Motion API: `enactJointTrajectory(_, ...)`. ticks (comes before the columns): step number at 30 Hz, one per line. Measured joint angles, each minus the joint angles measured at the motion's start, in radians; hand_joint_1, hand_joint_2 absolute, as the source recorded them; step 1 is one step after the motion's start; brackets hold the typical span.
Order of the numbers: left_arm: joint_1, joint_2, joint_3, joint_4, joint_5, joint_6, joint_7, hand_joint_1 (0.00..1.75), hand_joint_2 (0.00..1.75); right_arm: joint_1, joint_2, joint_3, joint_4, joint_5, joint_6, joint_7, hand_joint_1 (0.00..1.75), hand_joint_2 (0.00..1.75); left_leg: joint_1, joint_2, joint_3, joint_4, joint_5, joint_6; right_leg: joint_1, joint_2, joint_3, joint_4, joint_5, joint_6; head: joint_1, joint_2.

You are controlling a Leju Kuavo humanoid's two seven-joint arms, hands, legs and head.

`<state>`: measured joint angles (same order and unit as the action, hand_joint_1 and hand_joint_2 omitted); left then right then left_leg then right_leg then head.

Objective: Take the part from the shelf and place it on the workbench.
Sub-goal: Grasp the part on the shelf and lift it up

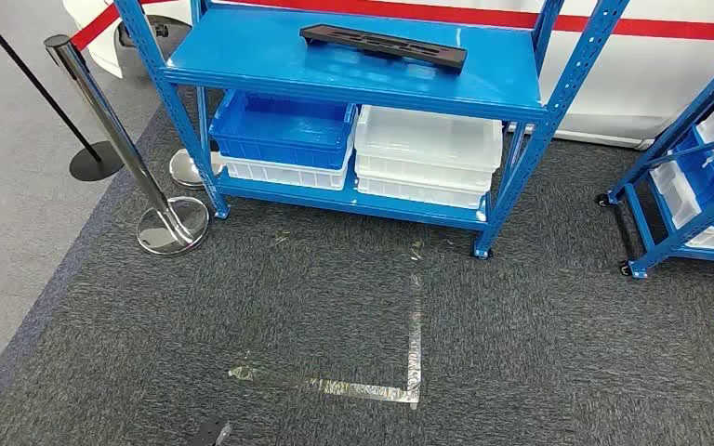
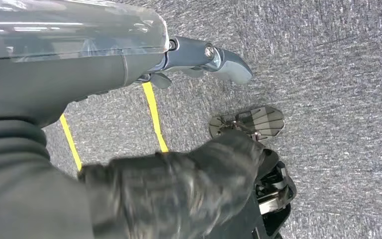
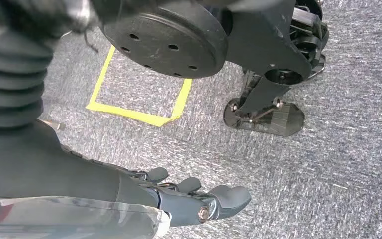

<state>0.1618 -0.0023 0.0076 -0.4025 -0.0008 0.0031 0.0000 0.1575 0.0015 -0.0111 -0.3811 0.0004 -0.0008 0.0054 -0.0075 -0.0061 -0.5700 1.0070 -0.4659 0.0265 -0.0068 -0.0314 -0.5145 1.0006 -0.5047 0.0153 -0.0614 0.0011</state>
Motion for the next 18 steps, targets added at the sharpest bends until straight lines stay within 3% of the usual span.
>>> enactJointTrajectory(9, -0.006, -0.001, 0.001, 0.0, 0.0, 0.004, -0.007, 0.0, 1.75, -0.003, -0.005, 0.001, -0.023, -0.007, -0.011, -0.003, 0.0, 1.75, 0.0, 0.0, 0.0, 0.0, 0.0, 0.0, 0.0, 0.0, 0.001, 0.0, 0.0, 0.0, 0.0, 0.0)
enactJointTrajectory(18, -0.044, -0.018, 0.051, -0.011, -0.01, 0.084, -0.096, 0.0, 1.75, -0.034, -0.045, 0.042, -0.133, -0.126, -0.156, -0.056, 0.0, 1.75, 0.0, 0.0, 0.002, 0.0, 0.0, 0.0, 0.0, 0.0, 0.004, 0.0, 0.0, 0.0, 0.0, 0.0)
